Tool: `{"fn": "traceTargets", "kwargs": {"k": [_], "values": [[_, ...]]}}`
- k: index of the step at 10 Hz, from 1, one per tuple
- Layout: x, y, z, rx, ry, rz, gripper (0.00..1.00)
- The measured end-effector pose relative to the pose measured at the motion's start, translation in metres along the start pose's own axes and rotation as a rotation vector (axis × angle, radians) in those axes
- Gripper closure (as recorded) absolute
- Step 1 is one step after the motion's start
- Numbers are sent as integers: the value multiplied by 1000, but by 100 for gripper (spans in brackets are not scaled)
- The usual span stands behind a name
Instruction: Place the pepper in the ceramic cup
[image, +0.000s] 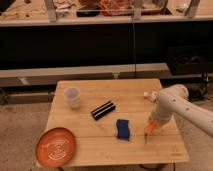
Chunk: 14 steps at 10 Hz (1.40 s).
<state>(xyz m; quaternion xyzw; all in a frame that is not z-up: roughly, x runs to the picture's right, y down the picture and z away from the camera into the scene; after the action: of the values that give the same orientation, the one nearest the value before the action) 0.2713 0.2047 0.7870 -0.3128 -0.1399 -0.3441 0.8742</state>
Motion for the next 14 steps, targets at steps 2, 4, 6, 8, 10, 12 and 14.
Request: {"fn": "traceTargets", "kwargs": {"k": [2, 4, 6, 8, 10, 12, 14], "values": [[-8, -17, -17, -1, 19, -34, 80], [-15, -32, -34, -2, 34, -59, 89], [-17, -40, -52, -3, 48, -74, 100], [-27, -58, -72, 1, 66, -110, 100], [-32, -68, -79, -2, 85, -133, 100], [-42, -79, -94, -5, 97, -151, 100], [-56, -101, -104, 2, 113, -177, 100]]}}
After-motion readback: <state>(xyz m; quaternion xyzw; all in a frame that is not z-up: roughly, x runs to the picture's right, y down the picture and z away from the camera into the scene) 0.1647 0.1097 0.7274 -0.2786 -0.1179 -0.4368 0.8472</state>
